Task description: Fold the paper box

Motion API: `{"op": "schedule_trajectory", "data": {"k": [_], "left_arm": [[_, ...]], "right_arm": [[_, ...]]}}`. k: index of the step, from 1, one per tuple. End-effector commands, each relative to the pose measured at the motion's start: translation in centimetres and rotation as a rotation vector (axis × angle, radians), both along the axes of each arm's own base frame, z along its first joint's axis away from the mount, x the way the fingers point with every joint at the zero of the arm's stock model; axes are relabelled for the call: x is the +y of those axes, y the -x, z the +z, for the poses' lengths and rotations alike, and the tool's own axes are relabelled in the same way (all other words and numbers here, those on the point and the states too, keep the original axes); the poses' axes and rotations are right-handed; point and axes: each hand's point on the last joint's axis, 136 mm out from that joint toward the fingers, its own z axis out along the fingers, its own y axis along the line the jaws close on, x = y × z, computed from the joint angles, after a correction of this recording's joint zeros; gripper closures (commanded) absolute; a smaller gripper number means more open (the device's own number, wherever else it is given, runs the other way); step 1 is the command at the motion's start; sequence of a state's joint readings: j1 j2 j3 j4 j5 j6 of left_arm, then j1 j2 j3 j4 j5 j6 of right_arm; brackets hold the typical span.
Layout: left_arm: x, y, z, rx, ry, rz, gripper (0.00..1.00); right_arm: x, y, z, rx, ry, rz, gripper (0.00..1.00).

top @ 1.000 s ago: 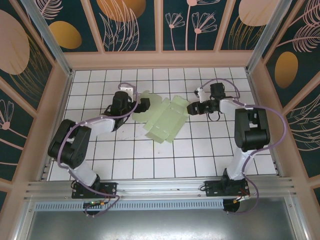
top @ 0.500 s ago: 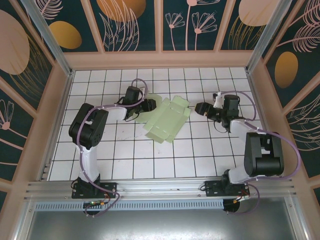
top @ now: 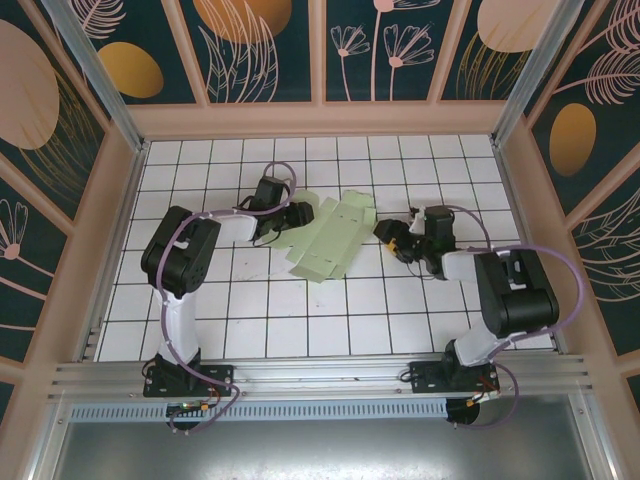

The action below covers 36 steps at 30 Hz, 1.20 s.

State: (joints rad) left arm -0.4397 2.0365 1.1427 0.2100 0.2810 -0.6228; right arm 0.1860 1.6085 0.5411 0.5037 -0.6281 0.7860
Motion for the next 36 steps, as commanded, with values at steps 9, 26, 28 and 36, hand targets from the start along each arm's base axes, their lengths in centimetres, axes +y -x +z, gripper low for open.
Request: {"op": "schedule_trajectory", "data": {"k": [9, 26, 28, 36], "left_arm": [[2.3, 3.0, -4.6, 0.172, -0.068, 0.074, 0.50], [4.0, 2.2, 2.3, -0.077, -0.036, 0.148, 0.15], [4.3, 2.2, 3.2, -0.117, -0.059, 0.132, 0.07], [4.0, 2.3, 3.6, -0.146, -0.127, 0.044, 0.01]], "right_arm": [[4.1, -0.6, 0.5, 0.010, -0.145, 0.064, 0.47], [2.0, -2.5, -1.8, 0.026, 0.005, 0.083, 1.00], [2.0, -2.3, -1.6, 0.012, 0.061, 0.148, 1.00], [2.9, -1.2, -1.1, -0.024, 0.185, 0.433, 1.00]]}}
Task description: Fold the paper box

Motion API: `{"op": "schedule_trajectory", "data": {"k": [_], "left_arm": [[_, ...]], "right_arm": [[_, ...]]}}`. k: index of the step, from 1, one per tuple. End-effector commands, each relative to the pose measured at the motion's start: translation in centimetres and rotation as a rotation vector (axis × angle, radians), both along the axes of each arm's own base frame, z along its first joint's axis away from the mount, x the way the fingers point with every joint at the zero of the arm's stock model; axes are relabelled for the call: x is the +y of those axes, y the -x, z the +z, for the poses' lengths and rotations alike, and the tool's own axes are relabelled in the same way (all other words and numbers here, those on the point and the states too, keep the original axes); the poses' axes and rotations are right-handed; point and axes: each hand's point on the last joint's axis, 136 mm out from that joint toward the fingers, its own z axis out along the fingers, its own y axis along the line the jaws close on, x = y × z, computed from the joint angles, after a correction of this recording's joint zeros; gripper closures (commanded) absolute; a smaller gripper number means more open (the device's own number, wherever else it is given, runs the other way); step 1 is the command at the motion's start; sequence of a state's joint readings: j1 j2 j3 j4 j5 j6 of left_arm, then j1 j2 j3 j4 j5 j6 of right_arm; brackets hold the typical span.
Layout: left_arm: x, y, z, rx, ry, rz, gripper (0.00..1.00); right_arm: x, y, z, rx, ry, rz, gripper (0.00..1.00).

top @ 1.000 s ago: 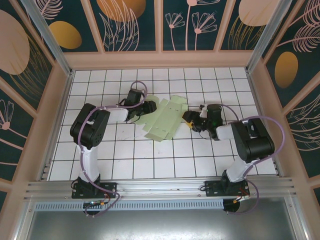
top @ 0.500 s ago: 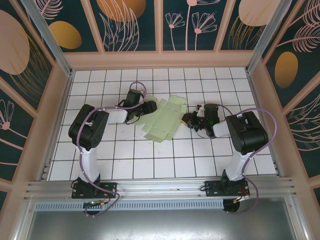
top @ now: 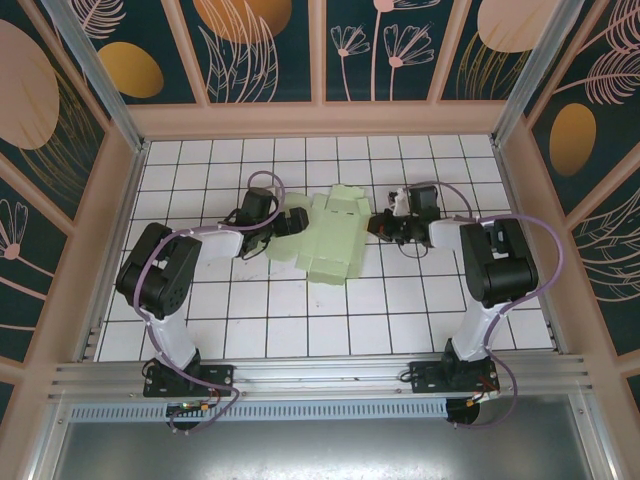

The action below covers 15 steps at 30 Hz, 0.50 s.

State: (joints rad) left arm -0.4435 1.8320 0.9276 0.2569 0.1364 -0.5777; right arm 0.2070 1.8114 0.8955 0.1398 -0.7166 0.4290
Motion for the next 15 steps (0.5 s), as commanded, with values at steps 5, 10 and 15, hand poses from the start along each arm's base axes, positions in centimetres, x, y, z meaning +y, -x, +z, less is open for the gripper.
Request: {"op": "schedule_trajectory", "data": {"k": [5, 10, 15], "left_arm": [[-0.5, 0.2, 2.5, -0.050, -0.039, -0.113, 0.01], [-0.6, 2.3, 2.8, -0.036, -0.049, -0.194, 0.01], [-0.5, 4.5, 2.7, 0.001, -0.040, -0.246, 0.03]], "right_arm": [[0.5, 2.3, -1.5, 0.041, 0.132, 0.260, 1.00], [1.9, 1.8, -1.6, 0.041, 0.178, 0.349, 1.00], [3.2, 0.4, -1.7, 0.036, 0.210, 0.382, 1.00]]}}
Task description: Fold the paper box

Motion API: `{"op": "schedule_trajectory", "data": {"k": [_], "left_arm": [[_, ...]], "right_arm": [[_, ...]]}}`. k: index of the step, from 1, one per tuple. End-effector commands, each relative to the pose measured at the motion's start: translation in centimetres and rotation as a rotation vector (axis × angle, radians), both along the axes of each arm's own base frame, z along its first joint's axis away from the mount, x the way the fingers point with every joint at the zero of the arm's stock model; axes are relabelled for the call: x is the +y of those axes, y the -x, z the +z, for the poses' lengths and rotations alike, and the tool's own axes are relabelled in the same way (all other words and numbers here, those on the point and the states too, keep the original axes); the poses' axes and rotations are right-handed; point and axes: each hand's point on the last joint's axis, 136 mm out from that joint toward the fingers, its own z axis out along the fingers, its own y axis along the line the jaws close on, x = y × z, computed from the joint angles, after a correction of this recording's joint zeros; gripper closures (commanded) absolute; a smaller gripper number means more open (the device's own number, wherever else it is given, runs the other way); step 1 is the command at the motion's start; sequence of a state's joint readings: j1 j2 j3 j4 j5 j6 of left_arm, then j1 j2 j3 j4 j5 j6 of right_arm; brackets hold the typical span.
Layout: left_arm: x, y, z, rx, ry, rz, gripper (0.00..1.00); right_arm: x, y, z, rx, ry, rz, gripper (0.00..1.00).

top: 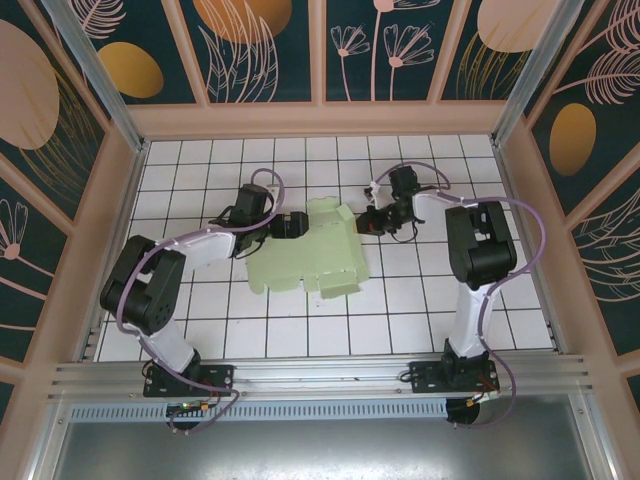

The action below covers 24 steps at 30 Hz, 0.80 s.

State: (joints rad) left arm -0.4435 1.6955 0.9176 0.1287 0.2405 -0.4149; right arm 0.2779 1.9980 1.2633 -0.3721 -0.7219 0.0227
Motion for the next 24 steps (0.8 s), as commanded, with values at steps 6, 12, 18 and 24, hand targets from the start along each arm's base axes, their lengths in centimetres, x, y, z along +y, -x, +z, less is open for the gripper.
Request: {"op": "schedule_trajectory", "data": {"k": [6, 12, 18, 24], "left_arm": [[-0.4, 3.5, -3.2, 0.142, 0.036, -0.066, 0.27], [-0.2, 3.5, -7.5, 0.252, 0.044, 0.009, 0.56], [0.2, 3.9, -9.6, 0.309, 0.042, 0.054, 0.61], [0.9, 4.2, -10.0, 0.312, -0.001, 0.063, 0.61]], "right_arm": [[0.8, -1.4, 0.4, -0.018, 0.019, 0.025, 1.00], [1.3, -1.5, 1.6, -0.069, -0.050, 0.001, 0.80], [-0.4, -1.3, 3.0, -0.207, -0.058, -0.140, 0.53], [-1.6, 0.5, 5.2, -0.303, -0.182, -0.275, 0.49]]}}
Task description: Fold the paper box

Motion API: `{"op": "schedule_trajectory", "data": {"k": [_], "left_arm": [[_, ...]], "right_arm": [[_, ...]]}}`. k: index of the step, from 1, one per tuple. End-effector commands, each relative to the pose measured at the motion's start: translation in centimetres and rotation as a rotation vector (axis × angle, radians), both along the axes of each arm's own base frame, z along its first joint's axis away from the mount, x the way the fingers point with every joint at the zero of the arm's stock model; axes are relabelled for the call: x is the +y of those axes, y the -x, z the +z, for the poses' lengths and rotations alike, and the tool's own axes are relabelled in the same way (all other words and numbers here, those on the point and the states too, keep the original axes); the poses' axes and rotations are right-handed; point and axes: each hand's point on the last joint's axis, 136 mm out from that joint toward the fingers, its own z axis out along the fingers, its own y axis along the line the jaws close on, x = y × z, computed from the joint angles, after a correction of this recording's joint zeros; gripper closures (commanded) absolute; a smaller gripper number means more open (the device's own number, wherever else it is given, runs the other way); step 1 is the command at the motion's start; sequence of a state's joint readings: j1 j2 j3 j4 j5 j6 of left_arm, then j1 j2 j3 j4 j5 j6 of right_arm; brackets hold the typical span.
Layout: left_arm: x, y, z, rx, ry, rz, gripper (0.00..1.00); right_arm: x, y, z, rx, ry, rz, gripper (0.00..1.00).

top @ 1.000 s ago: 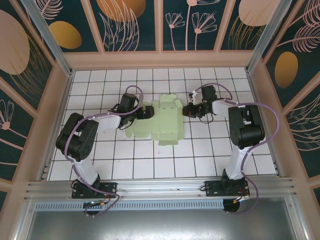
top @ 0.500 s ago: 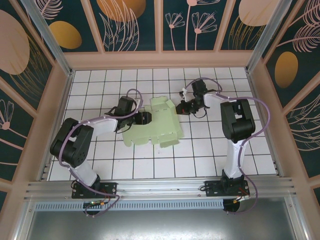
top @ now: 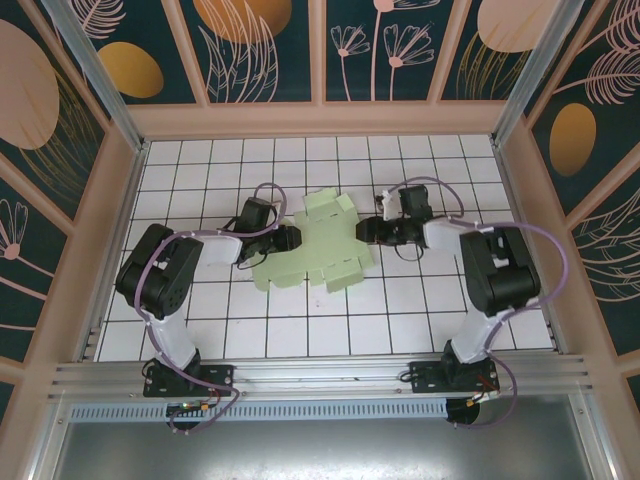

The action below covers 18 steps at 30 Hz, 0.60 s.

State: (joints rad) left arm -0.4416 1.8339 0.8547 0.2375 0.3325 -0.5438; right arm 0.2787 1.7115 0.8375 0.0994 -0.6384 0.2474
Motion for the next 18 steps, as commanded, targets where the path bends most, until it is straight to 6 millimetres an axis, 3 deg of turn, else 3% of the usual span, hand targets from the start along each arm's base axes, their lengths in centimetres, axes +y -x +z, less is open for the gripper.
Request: {"op": "schedule_trajectory", "data": {"k": [1, 4, 16, 18], "left_arm": [[1.6, 2.4, -3.9, 0.132, -0.083, 0.026, 0.61], [1.4, 2.2, -3.7, 0.128, -0.075, 0.024, 0.61], [1.7, 2.1, -2.9, 0.111, -0.081, 0.033, 0.60], [1.7, 2.1, -2.8, 0.109, -0.084, 0.035, 0.59]], "right_arm": [[0.3, -1.5, 3.3, -0.126, -0.126, -0.078, 0.49], [0.8, -0.9, 2.9, -0.112, -0.137, -0.064, 0.50], [1.0, -1.9, 0.4, -0.069, -0.097, -0.059, 0.55], [1.0, -1.9, 0.2, -0.066, -0.098, -0.056, 0.59]]}}
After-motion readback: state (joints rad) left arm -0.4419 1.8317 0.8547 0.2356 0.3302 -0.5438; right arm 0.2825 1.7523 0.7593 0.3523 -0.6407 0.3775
